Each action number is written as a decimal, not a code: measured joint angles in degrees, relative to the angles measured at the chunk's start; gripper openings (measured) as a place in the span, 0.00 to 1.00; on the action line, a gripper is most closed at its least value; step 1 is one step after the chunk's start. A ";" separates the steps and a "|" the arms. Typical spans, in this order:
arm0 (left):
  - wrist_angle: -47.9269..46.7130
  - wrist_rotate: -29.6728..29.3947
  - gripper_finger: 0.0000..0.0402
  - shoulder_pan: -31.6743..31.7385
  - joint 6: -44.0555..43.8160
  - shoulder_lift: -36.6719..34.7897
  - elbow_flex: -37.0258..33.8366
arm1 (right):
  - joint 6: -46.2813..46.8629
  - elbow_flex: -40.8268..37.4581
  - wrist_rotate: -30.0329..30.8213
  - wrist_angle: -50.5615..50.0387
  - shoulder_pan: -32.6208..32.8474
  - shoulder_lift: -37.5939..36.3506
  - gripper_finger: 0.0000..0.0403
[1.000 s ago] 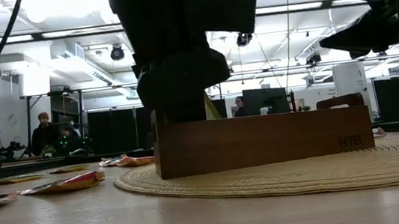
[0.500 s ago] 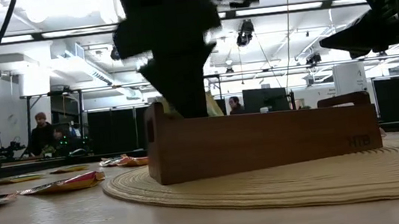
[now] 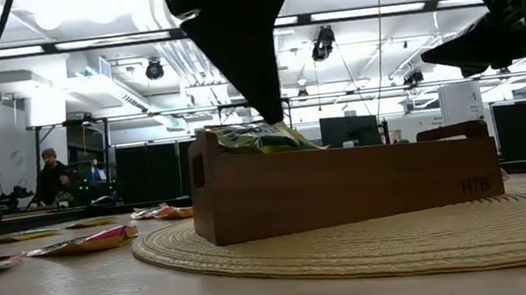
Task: Pick & Place Tea
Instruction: Put the green tea bag into the left section of the wooden organizer
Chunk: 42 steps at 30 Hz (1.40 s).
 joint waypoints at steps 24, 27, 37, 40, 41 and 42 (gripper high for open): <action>8.16 2.48 0.00 -0.11 3.77 -0.20 -2.64 | 0.00 -0.01 0.01 0.00 0.00 0.00 0.02; 9.93 3.24 0.00 0.09 4.46 -0.21 -4.83 | 0.00 -0.01 0.01 0.01 -0.01 -0.02 0.02; 10.42 2.10 0.00 0.94 2.03 -0.70 -9.17 | 0.00 -0.01 0.00 0.00 -0.01 0.00 0.02; 9.94 2.44 0.00 0.93 2.38 -0.51 -8.13 | 0.00 -0.01 0.00 0.00 0.00 0.00 0.02; 9.74 2.66 0.00 0.79 2.75 -0.41 -7.63 | 0.00 0.00 0.00 0.00 -0.02 0.00 0.02; 9.42 2.99 0.00 0.74 3.05 -0.33 -7.01 | 0.00 -0.02 0.00 0.00 -0.02 0.00 0.02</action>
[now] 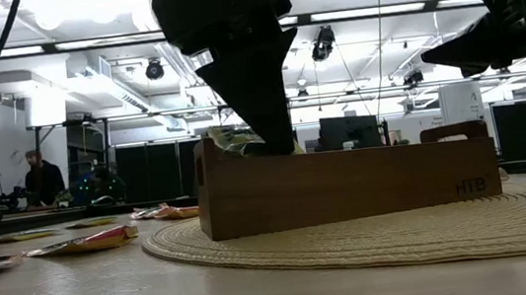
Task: Pick & Place Tea
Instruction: Put the green tea bag into the left section of the wooden organizer
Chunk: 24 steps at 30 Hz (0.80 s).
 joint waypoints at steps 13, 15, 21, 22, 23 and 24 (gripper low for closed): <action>-0.60 0.29 0.00 -0.39 2.86 0.33 3.89 | 0.00 0.00 0.00 0.00 0.01 0.00 0.02; -1.53 -1.31 0.00 -0.41 2.49 0.33 3.92 | 0.00 0.01 0.01 0.00 0.00 0.00 0.02; -3.68 -1.25 0.00 -0.41 0.79 0.30 2.75 | 0.00 0.02 0.00 0.00 0.02 0.00 0.02; -3.50 -0.68 0.00 -0.41 0.45 0.30 2.24 | 0.00 0.00 0.02 0.00 0.00 0.00 0.02; -3.57 -0.07 0.00 -0.39 0.18 0.24 1.75 | 0.00 0.00 0.00 0.00 0.00 0.00 0.02; -3.56 0.67 0.00 -0.33 -0.14 0.24 1.14 | 0.00 0.01 0.00 0.00 0.01 -0.02 0.02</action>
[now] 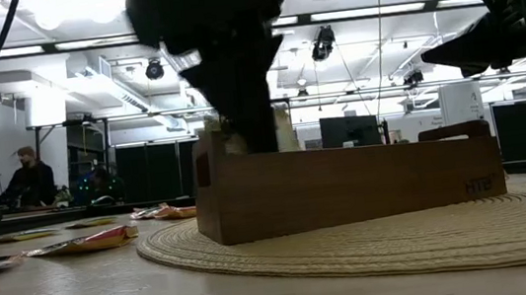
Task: Pick & Place Tea
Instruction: Put the green tea bag into the left section of the wooden organizer
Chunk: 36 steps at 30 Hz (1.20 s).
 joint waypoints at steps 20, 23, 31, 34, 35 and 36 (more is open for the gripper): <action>4.41 2.77 0.00 0.08 -1.88 -0.14 -1.85 | 0.00 0.01 0.02 0.00 0.01 0.02 0.02; 3.32 2.73 0.00 0.08 -1.88 -0.11 -0.67 | 0.00 0.00 0.01 0.00 -0.01 0.02 0.02; -2.49 -1.27 0.00 -0.19 -3.41 -3.85 0.21 | 0.00 -0.01 0.00 0.00 -0.01 0.02 0.02; -4.22 -3.37 0.00 -0.67 -5.41 -5.62 0.21 | 0.00 -0.01 0.00 0.02 0.00 0.00 0.02; -4.60 -3.79 0.00 -0.93 -5.94 -6.15 0.21 | 0.00 -0.01 0.00 0.02 -0.01 0.00 0.02; -5.18 -4.67 0.00 -1.24 -6.59 -6.63 0.21 | 0.00 0.01 0.00 0.02 0.01 -0.01 0.02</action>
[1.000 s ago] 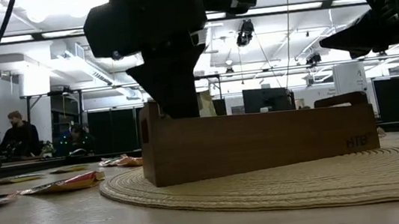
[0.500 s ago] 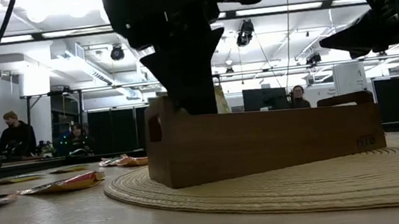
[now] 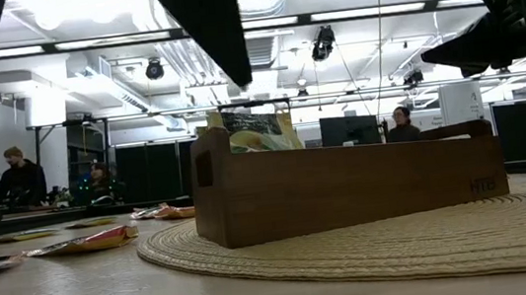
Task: Pick & Place Tea
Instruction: Put the green tea bag into the left section of the wooden organizer
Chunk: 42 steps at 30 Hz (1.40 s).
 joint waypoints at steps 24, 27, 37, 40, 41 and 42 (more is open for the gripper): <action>-19.24 -10.79 0.00 -2.68 -25.58 -12.13 -14.88 | 0.00 -0.02 0.02 -0.02 -0.02 0.01 0.02; -18.67 -10.79 0.00 -2.68 -33.23 -18.91 -23.95 | 0.00 -0.02 0.02 -0.02 0.00 0.01 0.02; -0.52 -0.73 0.00 -2.09 -54.24 -47.10 -56.76 | 0.00 0.00 0.02 -0.02 -0.01 0.01 0.02; 7.04 0.14 0.01 -2.09 -52.26 -53.50 -64.24 | 0.00 -0.02 0.00 -0.02 -0.02 0.01 0.02; 9.15 0.18 0.02 -2.07 -51.30 -55.07 -66.13 | 0.00 -0.02 0.00 -0.02 0.00 0.01 0.02; 11.07 0.19 0.03 -1.97 -50.38 -56.53 -67.84 | 0.00 -0.02 0.02 -0.02 -0.02 0.01 0.02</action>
